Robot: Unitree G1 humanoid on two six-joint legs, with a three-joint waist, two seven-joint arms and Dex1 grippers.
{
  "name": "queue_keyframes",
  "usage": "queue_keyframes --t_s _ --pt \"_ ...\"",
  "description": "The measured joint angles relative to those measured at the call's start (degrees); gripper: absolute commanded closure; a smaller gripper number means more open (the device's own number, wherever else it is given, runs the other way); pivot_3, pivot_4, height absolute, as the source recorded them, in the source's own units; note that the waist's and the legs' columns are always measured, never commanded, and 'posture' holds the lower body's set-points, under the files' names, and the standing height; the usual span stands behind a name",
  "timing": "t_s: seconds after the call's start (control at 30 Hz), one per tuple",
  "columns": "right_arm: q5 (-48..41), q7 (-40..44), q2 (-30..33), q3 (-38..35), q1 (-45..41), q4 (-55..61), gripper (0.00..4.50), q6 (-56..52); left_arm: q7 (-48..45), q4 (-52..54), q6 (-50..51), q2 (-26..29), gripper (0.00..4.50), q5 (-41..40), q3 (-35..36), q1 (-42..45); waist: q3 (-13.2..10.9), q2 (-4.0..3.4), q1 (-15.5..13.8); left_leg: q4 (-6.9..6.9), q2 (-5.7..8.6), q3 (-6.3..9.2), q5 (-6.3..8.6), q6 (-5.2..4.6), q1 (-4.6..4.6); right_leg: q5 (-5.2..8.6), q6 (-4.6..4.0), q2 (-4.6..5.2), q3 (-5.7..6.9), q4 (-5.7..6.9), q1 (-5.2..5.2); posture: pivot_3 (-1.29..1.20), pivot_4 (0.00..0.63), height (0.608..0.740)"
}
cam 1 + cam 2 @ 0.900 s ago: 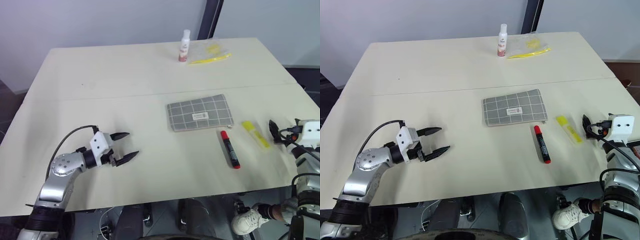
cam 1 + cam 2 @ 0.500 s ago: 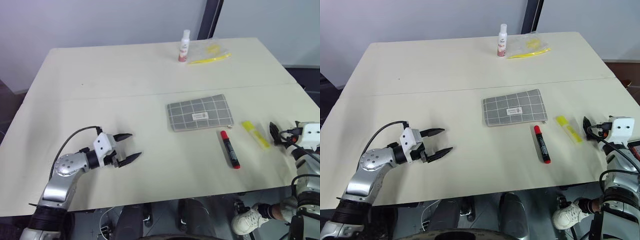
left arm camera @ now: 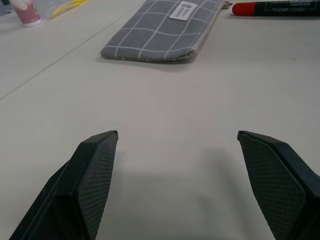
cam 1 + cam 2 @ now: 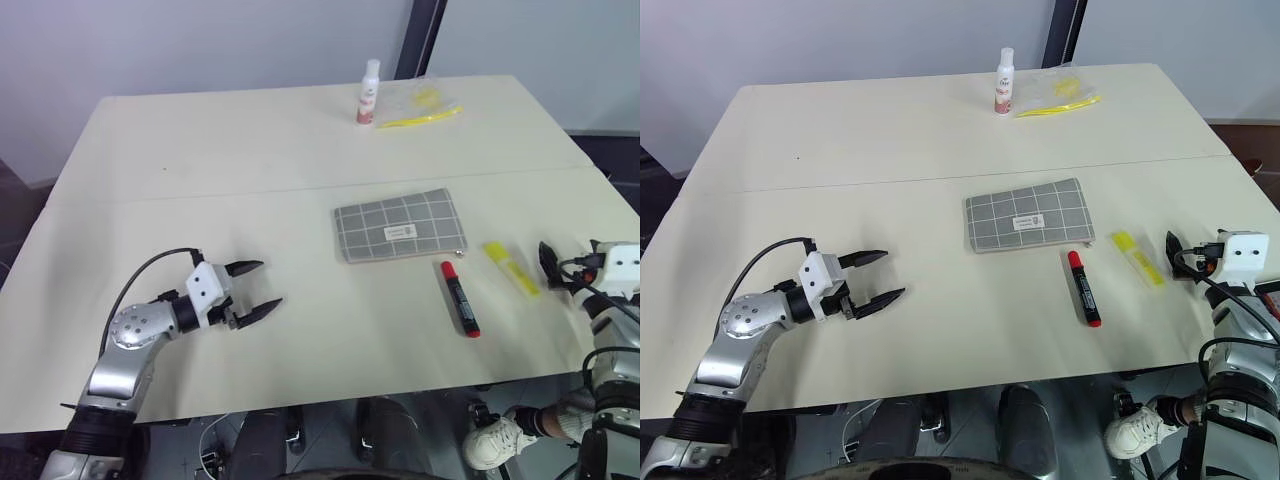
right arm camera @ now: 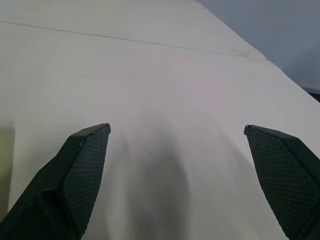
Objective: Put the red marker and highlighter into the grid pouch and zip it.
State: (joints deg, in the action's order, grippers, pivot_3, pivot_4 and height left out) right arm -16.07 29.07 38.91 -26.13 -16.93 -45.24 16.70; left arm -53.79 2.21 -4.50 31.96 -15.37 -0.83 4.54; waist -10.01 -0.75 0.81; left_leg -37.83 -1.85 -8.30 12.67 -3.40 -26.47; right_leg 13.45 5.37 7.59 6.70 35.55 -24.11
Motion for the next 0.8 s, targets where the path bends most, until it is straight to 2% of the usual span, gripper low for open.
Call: queue_keyframes --t_s 0.03,0.07,0.1,0.23,0.27,0.33,0.43,0.53,0.63,0.8 --pt "-0.03 0.32 -0.01 0.06 -0.17 0.33 0.05 -0.07 0.31 -0.25 -0.39 -0.09 0.47 0.42 -0.01 0.29 0.00 0.00 -0.03 0.00 0.00 0.00 0.00 0.00 0.00 0.00 0.00 0.00 0.00 0.00 0.00 0.00 0.150 0.740" --pt "-0.16 0.71 -0.06 0.14 -0.24 1.12 0.55 -0.25 0.58 -0.70 -1.16 -0.23 0.47 1.00 -0.03 0.67 0.00 0.00 -0.05 0.00 0.00 0.00 0.00 0.00 0.00 0.00 0.00 0.00 0.00 0.00 -0.01 0.00 0.150 0.740" --pt "-0.42 1.19 -0.18 0.40 -0.22 2.57 0.86 -0.57 0.93 -1.50 -1.89 -0.44 0.47 1.42 -0.07 1.14 0.01 -0.02 -0.03 0.00 0.00 0.00 0.00 0.00 0.00 0.00 0.00 0.00 0.00 0.00 0.00 0.00 0.150 0.740" --pt "1.24 2.69 -0.62 5.54 -0.71 13.45 2.91 -2.24 3.59 -7.45 -7.94 -2.63 0.47 5.46 -0.69 6.57 0.00 -0.02 -0.03 -0.07 0.00 -0.01 -0.01 0.00 -0.01 -0.06 0.11 0.02 -0.02 0.23 0.04 0.00 0.150 0.740" --pt "1.42 2.79 -1.75 7.15 -2.05 16.71 3.58 -3.24 4.34 -9.71 -10.21 -3.07 0.47 7.22 -1.27 8.77 0.00 -0.02 -0.01 -0.11 -0.02 -0.01 -0.03 0.03 -0.01 -0.07 0.12 0.02 -0.01 0.30 0.01 0.00 0.150 0.740" --pt "2.68 2.87 -4.30 11.28 -4.94 22.15 4.48 -5.37 5.84 -15.67 -16.01 -3.86 0.47 11.69 -3.47 13.99 0.00 -0.02 -0.04 -0.14 -0.01 -0.01 -0.06 0.07 0.01 -0.07 0.12 0.03 -0.01 0.45 -0.01 0.00 0.150 0.740" --pt "8.38 3.19 -8.13 20.77 -9.27 25.94 4.48 -6.98 8.04 -25.66 -24.66 -5.84 0.47 17.76 -7.45 21.46 0.01 -0.01 -0.14 -0.14 0.00 -0.01 -0.13 0.00 -0.02 -0.10 0.18 0.03 0.00 0.58 -0.10 0.00 0.150 0.740" --pt "15.00 2.03 -8.91 27.21 -11.78 23.09 4.48 -7.71 10.18 -34.13 -31.12 -6.78 0.47 21.92 -9.95 25.95 0.00 -0.01 -0.64 -0.16 0.05 -0.13 -0.28 0.16 -0.11 -0.11 0.20 0.06 0.02 0.57 -0.17 0.00 0.150 0.740" --pt "21.49 -0.82 -8.19 30.45 -14.33 17.34 4.48 -7.92 14.04 -42.47 -38.70 -7.29 0.47 27.70 -12.97 31.72 0.00 0.00 -1.18 -0.21 0.07 -0.32 -0.27 0.11 -0.18 -0.12 0.22 0.11 -0.01 0.55 -0.23 0.00 0.150 0.740" --pt "27.18 -2.51 -5.67 32.49 -15.77 15.33 4.48 -6.07 18.19 -51.63 -46.96 -8.95 0.47 33.16 -16.44 37.68 0.00 0.01 -1.39 -0.22 0.03 -0.40 -0.22 0.05 -0.12 -0.12 0.22 0.11 -0.07 0.56 -0.23 0.00 0.150 0.740"
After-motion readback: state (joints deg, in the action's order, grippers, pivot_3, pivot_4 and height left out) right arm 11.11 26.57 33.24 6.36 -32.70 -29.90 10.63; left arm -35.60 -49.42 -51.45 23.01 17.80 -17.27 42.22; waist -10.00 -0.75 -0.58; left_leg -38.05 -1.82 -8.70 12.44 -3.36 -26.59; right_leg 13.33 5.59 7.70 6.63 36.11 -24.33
